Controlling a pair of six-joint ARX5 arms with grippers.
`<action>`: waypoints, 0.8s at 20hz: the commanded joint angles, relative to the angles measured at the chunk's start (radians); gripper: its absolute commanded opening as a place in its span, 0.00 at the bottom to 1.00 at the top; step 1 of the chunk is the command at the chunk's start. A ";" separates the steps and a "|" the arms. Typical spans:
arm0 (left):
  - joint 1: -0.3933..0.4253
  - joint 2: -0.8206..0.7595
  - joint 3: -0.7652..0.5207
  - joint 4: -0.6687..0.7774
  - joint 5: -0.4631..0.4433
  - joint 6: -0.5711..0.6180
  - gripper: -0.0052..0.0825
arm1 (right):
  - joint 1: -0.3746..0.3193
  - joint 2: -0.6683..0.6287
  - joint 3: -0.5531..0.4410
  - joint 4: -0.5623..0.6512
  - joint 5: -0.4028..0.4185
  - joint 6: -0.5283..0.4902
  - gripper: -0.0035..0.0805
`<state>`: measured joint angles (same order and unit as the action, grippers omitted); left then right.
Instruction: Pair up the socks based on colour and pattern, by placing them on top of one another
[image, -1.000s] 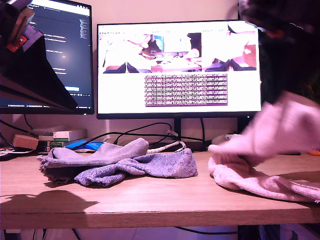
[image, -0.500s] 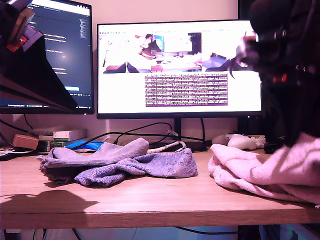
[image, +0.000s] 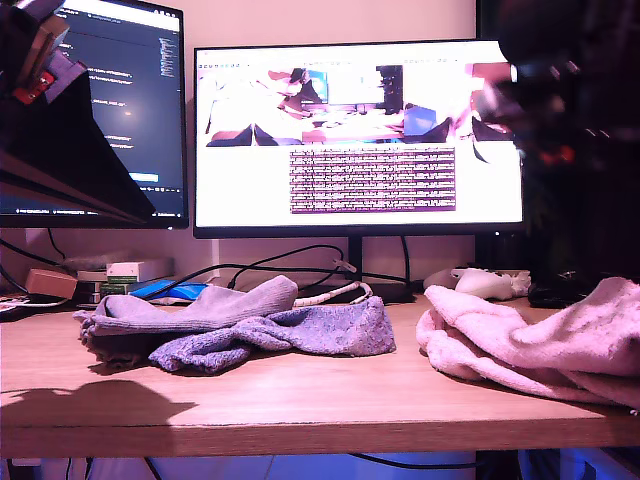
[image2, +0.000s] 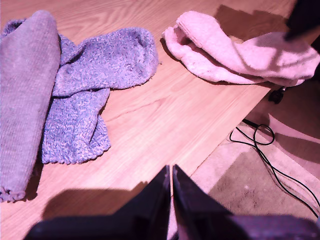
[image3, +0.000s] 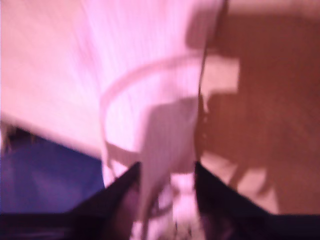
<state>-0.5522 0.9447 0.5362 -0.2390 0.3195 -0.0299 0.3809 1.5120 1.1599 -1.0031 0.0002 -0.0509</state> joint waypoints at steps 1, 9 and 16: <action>-0.002 0.004 -0.013 0.008 0.000 0.005 0.04 | 0.000 -0.003 0.007 0.040 -0.023 -0.003 0.05; -0.001 0.005 -0.013 0.011 -0.040 0.013 0.04 | 0.000 0.159 0.007 0.116 -0.135 -0.032 0.03; 0.000 0.005 -0.013 0.012 -0.041 0.016 0.04 | -0.002 0.378 0.007 0.278 -0.172 -0.002 0.03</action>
<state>-0.5522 0.9447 0.5362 -0.2344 0.2798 -0.0200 0.3809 1.8160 1.1725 -0.7765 -0.1776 -0.0818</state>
